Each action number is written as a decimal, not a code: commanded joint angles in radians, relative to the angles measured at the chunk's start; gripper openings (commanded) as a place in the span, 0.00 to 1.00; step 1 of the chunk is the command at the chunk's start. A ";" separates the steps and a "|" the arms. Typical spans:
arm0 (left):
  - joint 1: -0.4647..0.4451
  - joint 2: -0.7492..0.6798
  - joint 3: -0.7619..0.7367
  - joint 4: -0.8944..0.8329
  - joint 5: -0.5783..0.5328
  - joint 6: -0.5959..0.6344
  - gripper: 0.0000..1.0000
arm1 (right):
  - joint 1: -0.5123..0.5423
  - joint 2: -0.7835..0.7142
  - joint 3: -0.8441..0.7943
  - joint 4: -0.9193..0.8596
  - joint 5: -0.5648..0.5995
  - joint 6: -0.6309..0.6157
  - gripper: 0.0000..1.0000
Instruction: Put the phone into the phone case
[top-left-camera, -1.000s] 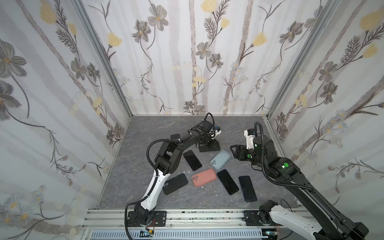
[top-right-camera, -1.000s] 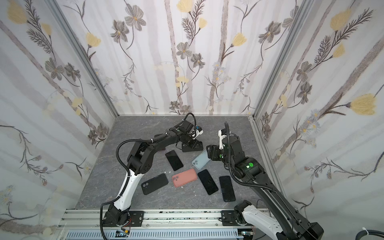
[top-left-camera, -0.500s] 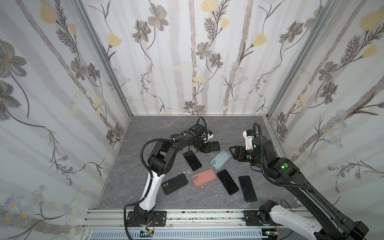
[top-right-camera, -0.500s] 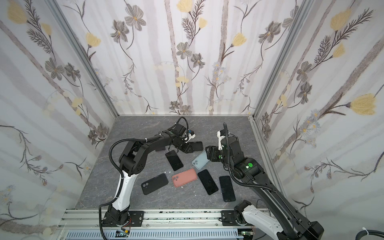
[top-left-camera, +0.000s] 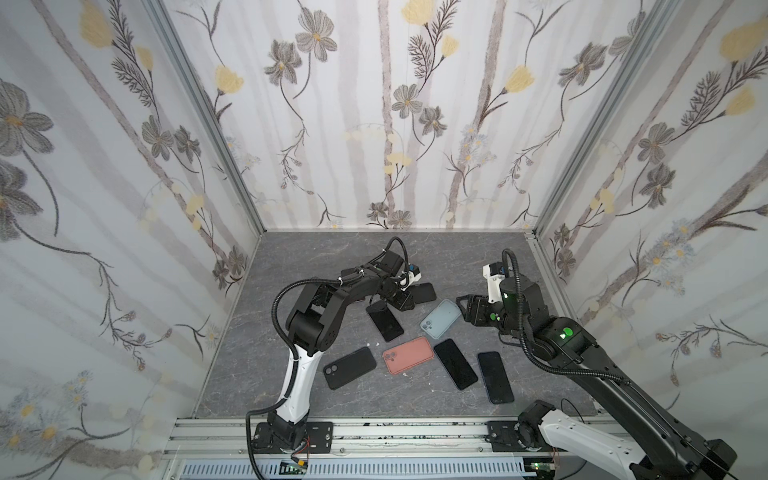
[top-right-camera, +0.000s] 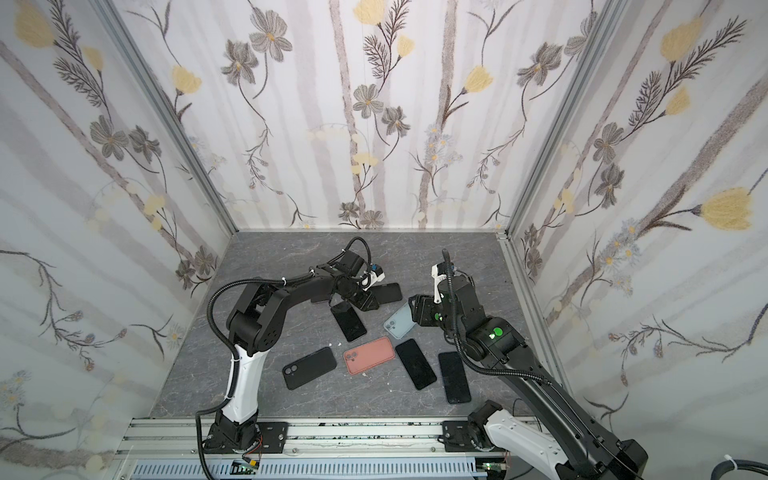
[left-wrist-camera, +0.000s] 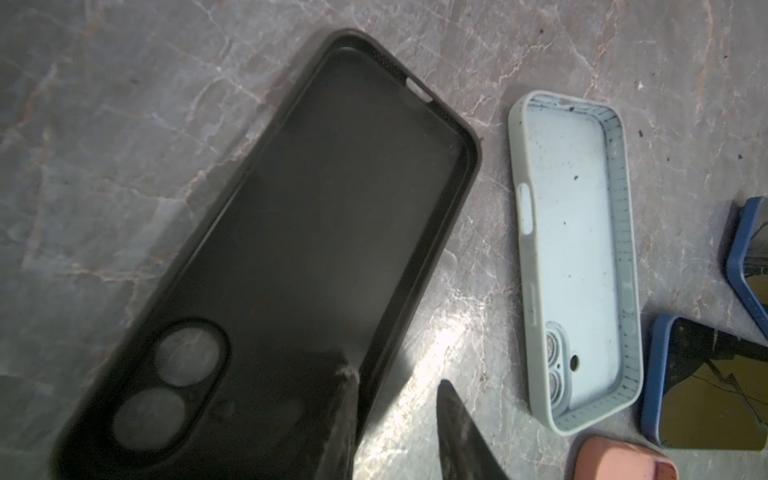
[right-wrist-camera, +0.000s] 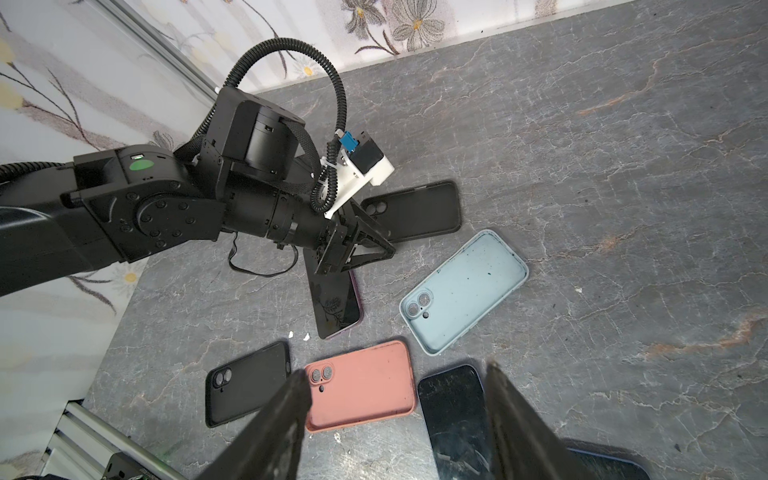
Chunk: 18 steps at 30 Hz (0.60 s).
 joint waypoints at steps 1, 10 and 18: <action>-0.002 -0.002 -0.002 -0.117 -0.053 0.062 0.29 | 0.005 0.003 0.005 0.011 0.009 0.009 0.66; -0.021 -0.008 0.007 -0.153 -0.140 0.227 0.22 | 0.008 0.015 0.020 0.001 0.017 -0.004 0.64; -0.045 -0.006 0.030 -0.186 -0.179 0.324 0.15 | 0.008 0.029 0.024 -0.004 0.021 -0.017 0.64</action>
